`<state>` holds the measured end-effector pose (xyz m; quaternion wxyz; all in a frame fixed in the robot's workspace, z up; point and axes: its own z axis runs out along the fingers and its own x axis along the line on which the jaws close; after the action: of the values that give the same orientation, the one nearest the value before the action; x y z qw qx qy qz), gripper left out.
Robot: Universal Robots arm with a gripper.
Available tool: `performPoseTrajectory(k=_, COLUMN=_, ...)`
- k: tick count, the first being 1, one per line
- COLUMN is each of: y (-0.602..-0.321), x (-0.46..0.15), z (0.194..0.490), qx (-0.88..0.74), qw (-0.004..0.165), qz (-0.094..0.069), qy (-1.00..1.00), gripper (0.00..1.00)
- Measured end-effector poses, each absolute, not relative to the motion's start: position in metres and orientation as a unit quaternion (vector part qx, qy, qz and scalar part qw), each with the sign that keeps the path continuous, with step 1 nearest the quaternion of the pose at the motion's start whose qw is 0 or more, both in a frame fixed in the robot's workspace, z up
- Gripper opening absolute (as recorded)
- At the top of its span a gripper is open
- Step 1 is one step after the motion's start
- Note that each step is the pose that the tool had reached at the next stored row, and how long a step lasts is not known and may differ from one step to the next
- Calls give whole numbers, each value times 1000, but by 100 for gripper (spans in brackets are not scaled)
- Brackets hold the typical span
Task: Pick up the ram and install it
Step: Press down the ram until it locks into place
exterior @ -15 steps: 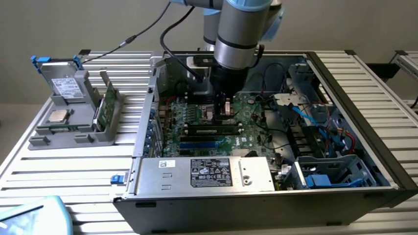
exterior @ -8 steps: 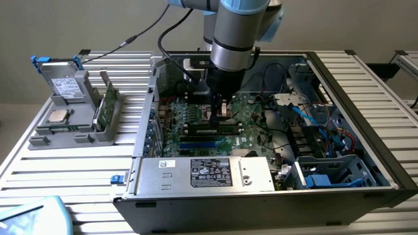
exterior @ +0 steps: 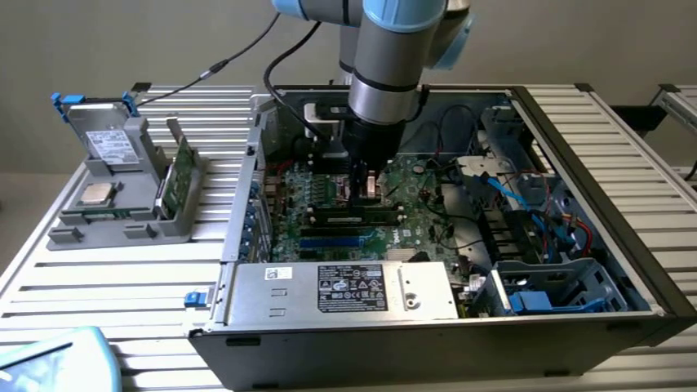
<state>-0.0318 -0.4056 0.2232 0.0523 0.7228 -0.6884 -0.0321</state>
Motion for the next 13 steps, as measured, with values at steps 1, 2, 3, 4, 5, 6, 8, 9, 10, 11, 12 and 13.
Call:
performPoseTrajectory(k=1, y=-405, x=-32, z=226, qx=723, qw=51, qz=-33, qy=-688, gripper=11)
performPoseTrajectory(k=2, y=-405, x=-32, z=230, qx=723, qw=51, qz=-33, qy=-688, gripper=11)
performPoseTrajectory(k=3, y=-406, x=-32, z=235, qx=723, qw=52, qz=-32, qy=-688, gripper=11)
performPoseTrajectory(k=4, y=-407, x=-32, z=239, qx=723, qw=52, qz=-32, qy=-688, gripper=11)
performPoseTrajectory(k=5, y=-407, x=-32, z=242, qx=723, qw=52, qz=-32, qy=-688, gripper=11)
performPoseTrajectory(k=6, y=-409, x=-32, z=244, qx=723, qw=52, qz=-32, qy=-688, gripper=11)
performPoseTrajectory(k=8, y=-413, x=-30, z=246, qx=723, qw=52, qz=-32, qy=-688, gripper=11)
performPoseTrajectory(k=9, y=-415, x=-29, z=247, qx=723, qw=52, qz=-32, qy=-688, gripper=11)
performPoseTrajectory(k=10, y=-416, x=-28, z=247, qx=724, qw=52, qz=-32, qy=-688, gripper=11)
performPoseTrajectory(k=11, y=-417, x=-26, z=247, qx=724, qw=52, qz=-32, qy=-687, gripper=11)
performPoseTrajectory(k=12, y=-417, x=-24, z=247, qx=724, qw=52, qz=-32, qy=-687, gripper=11)
performPoseTrajectory(k=13, y=-417, x=-24, z=247, qx=724, qw=52, qz=-32, qy=-687, gripper=11)
